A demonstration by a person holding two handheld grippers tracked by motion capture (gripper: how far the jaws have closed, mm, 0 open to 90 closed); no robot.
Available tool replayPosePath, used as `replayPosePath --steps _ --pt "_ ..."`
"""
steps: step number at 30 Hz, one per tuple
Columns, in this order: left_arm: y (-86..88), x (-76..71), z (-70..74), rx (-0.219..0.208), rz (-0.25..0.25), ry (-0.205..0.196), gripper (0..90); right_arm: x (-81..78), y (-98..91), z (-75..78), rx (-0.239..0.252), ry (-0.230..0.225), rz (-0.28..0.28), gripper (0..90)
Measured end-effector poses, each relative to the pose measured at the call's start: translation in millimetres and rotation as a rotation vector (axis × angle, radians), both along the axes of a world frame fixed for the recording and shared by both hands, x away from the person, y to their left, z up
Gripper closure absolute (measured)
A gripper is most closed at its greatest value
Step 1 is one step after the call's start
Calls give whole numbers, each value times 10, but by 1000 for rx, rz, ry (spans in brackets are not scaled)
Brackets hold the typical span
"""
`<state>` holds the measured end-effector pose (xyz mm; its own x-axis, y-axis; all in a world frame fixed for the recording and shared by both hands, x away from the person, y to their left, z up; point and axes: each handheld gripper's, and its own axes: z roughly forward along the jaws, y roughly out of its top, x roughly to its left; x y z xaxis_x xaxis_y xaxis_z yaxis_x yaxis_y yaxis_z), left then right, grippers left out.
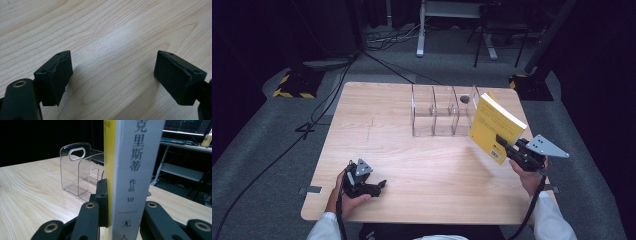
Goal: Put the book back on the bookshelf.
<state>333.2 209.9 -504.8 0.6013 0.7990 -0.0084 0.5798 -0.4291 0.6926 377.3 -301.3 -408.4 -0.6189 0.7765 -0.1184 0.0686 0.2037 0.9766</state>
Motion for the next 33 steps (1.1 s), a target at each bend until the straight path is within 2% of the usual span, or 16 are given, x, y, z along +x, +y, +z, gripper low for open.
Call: replayPosePath --steps 5,15,23,33 --pt "0 0 1 1 0 0 159 21 42 62 -4 -12 -3 760" --pt "-1 -1 0 1 0 -1 160 117 135 146 20 -21 -10 760" --pt "-1 -2 0 1 1 -1 160 235 252 230 19 -25 -28 760" --pt "-1 -2 0 1 1 0 160 423 373 260 25 -13 -58 760"
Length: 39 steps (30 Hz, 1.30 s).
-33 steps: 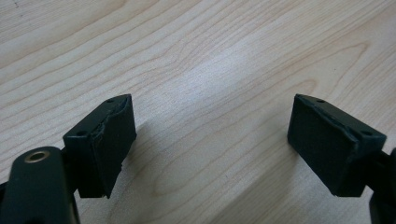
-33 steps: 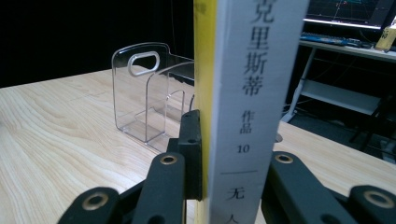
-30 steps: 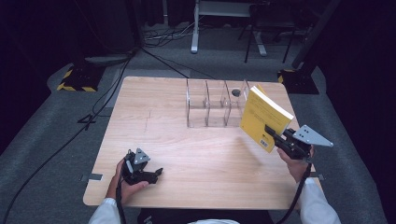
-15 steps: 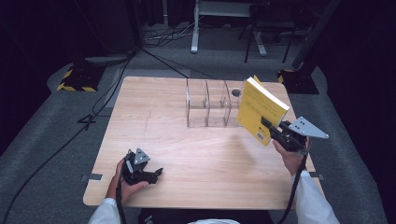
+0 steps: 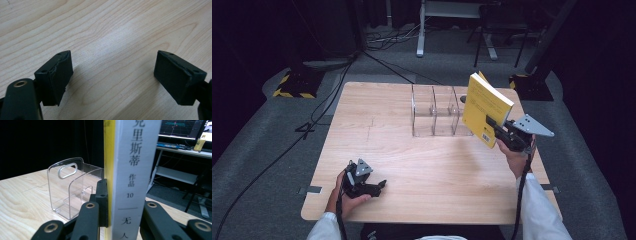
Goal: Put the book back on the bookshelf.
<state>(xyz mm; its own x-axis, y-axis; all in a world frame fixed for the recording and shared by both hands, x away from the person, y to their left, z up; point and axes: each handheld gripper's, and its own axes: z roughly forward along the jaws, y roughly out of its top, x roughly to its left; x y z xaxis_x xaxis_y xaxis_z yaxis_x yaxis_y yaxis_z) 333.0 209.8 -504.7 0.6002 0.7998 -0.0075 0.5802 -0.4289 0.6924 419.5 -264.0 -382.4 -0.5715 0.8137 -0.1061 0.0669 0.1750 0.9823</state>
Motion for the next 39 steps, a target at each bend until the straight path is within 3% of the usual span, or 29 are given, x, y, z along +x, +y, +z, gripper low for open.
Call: replayPosePath --steps 16,39 --pt "-12 -16 -1 -7 19 2 161 340 140 -32 16 33 -54 759" --pt "-10 -24 -1 -6 13 1 161 825 487 -97 -49 37 -120 760"
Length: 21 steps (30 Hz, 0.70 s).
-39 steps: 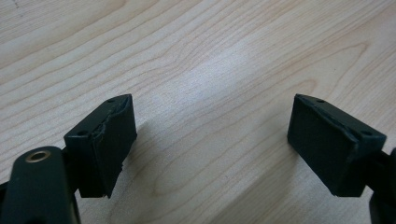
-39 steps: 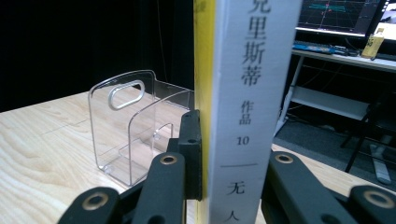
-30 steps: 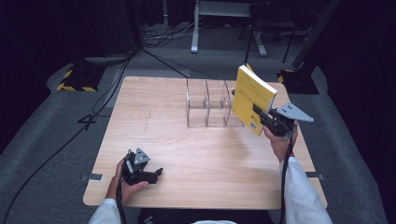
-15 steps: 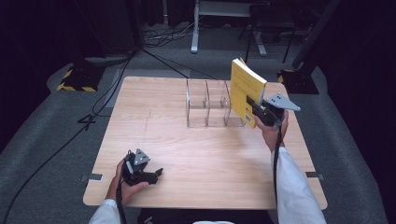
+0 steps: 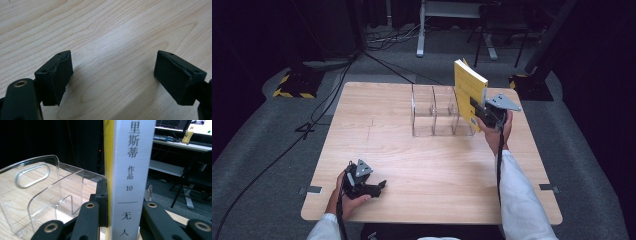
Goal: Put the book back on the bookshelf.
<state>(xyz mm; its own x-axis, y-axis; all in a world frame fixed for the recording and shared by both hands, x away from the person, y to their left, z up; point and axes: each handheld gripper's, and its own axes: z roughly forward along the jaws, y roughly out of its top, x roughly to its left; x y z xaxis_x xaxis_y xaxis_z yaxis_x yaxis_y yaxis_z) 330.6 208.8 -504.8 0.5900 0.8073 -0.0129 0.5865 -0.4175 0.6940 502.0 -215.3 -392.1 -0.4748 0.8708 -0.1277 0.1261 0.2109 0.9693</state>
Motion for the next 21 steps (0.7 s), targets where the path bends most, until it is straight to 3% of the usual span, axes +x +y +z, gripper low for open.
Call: replayPosePath --steps 13,21 --pt "0 1 -1 0 -1 -2 161 132 64 -141 37 7 -39 759" --pt "0 1 -1 -1 0 -1 161 194 58 -262 68 34 -40 758"
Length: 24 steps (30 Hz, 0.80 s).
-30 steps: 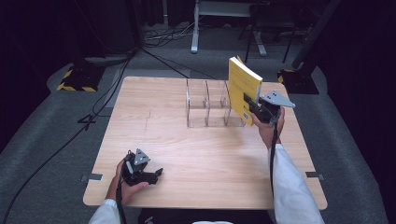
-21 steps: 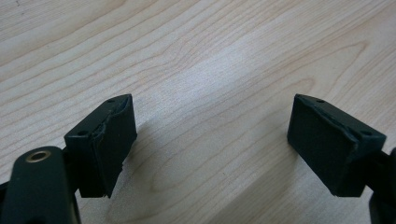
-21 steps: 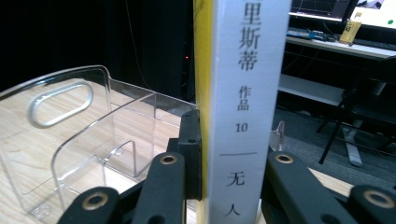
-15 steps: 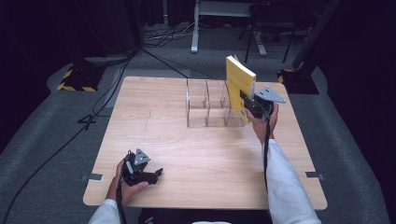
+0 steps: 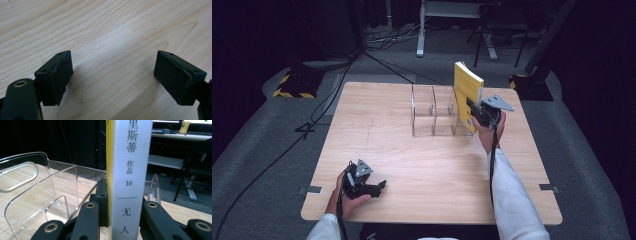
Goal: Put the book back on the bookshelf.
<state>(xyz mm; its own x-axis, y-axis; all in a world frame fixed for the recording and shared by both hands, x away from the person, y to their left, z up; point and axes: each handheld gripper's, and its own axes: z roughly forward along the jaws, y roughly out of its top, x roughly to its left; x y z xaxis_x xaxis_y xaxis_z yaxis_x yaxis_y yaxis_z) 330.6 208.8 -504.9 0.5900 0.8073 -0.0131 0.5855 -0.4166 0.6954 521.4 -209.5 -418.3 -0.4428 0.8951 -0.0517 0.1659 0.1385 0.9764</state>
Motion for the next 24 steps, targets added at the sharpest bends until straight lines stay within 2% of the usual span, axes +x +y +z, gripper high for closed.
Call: replayPosePath --steps 9,15,20,24 --pt "1 -1 3 2 -2 2 162 -8 70 -102 3 0 1 756" --pt "1 -4 3 3 -7 -1 172 -33 46 -140 13 -2 14 754" --pt "3 -4 2 6 -23 -5 173 -85 7 -225 28 4 37 746" --pt "-4 -9 -2 -2 -19 -3 172 -119 5 -289 21 7 39 747"
